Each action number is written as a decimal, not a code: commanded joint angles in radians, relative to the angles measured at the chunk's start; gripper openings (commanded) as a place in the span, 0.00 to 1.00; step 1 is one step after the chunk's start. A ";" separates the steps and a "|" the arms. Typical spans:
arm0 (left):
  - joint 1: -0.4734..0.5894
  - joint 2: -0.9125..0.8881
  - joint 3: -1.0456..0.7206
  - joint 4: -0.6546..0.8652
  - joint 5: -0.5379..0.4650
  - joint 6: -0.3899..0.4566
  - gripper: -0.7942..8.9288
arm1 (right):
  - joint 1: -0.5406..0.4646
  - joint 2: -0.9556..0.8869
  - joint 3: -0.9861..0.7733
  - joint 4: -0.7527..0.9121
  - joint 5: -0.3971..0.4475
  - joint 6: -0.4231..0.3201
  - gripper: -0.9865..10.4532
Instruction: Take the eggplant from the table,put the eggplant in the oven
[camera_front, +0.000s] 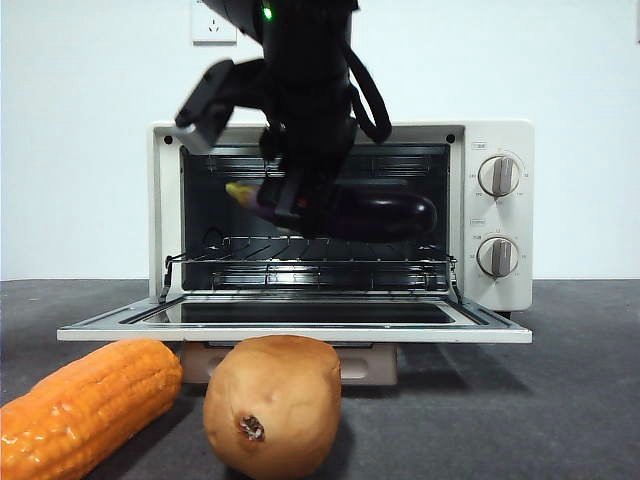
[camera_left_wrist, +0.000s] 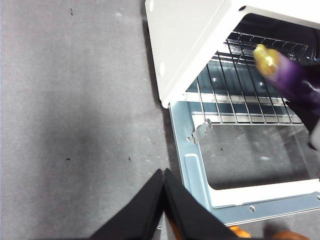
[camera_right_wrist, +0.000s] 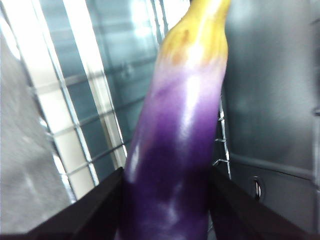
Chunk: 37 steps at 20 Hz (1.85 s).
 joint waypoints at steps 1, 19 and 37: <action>0.002 0.005 0.003 0.012 0.038 -0.008 0.09 | 0.001 0.023 0.024 0.039 0.002 -0.039 0.20; 0.002 0.021 0.003 0.012 0.077 -0.006 0.09 | 0.043 0.058 0.024 0.087 0.051 0.003 0.37; 0.000 0.676 0.003 0.181 0.230 -0.003 0.09 | 0.357 -0.653 0.025 -0.469 0.047 0.534 0.11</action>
